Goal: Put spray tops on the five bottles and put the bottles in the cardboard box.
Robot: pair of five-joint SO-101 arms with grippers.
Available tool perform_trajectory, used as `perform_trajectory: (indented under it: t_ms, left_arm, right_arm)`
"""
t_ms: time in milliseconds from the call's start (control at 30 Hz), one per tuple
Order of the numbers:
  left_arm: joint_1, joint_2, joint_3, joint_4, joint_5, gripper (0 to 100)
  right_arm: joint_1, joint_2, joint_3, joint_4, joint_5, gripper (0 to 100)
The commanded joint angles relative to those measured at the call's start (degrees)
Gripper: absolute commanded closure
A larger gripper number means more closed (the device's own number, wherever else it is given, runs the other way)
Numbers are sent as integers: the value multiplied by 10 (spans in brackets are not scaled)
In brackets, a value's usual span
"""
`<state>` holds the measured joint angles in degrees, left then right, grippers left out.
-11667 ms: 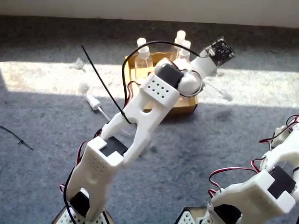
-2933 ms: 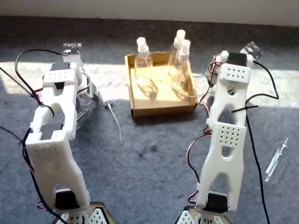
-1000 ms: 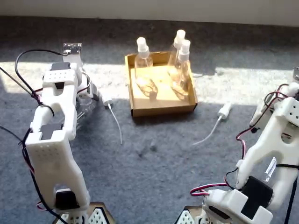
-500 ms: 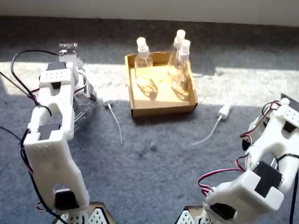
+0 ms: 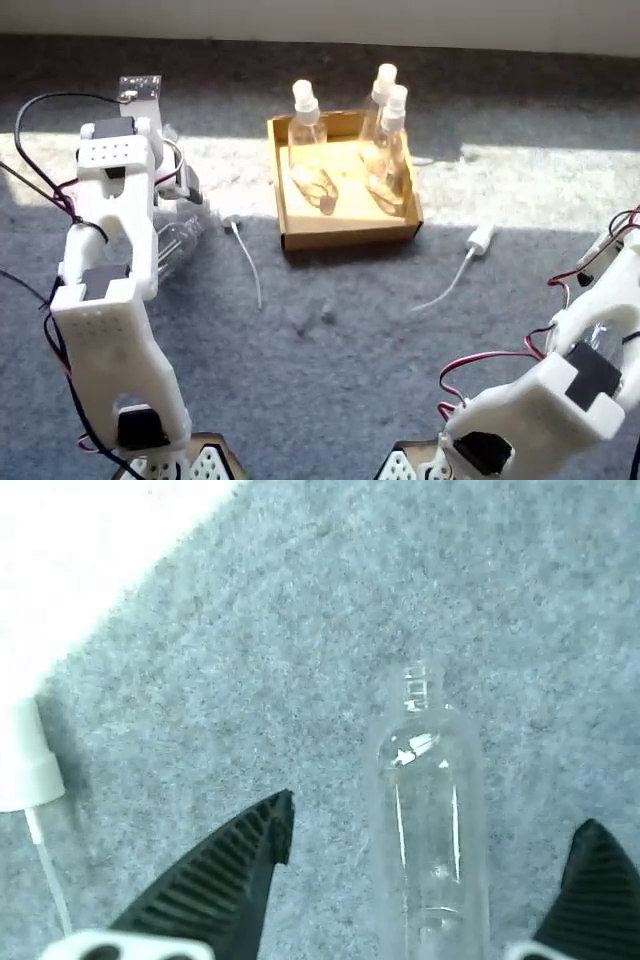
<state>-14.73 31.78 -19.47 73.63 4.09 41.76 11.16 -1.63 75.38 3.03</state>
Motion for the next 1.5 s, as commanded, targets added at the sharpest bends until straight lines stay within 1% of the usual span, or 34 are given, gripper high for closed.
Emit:
perform_trajectory:
  t_ms: [0, 100, 200, 367, 500, 700, 900, 1100, 1467]
  left_arm:
    - [-7, -22, -25, 7, -4, 758]
    - [-6, -22, -23, 7, -4, 759]
    - [-6, -23, -23, 7, -4, 759]
    - [-5, -22, -23, 7, -4, 761]
    - [-4, -22, -22, 8, -4, 761]
    - [-6, -22, -22, 8, -4, 761]
    - [-6, -22, -22, 8, -4, 761]
    - [-6, -23, -22, 8, -4, 761]
    - [-7, -23, -22, 8, -4, 761]
  right_arm:
    - [6, 51, -18, -10, -6, 623]
    - [3, 99, -20, -17, -5, 623]
    - [10, 120, -20, -54, -6, 623]
    - [17, 124, -29, -74, -6, 623]
    - [20, 126, -64, -75, -10, 623]
    - [17, 126, -71, -76, -6, 623]
    - [21, 126, -68, -133, -6, 627]
    - [16, 127, -64, -130, -6, 697]
    - [22, 194, -55, -119, -5, 698]
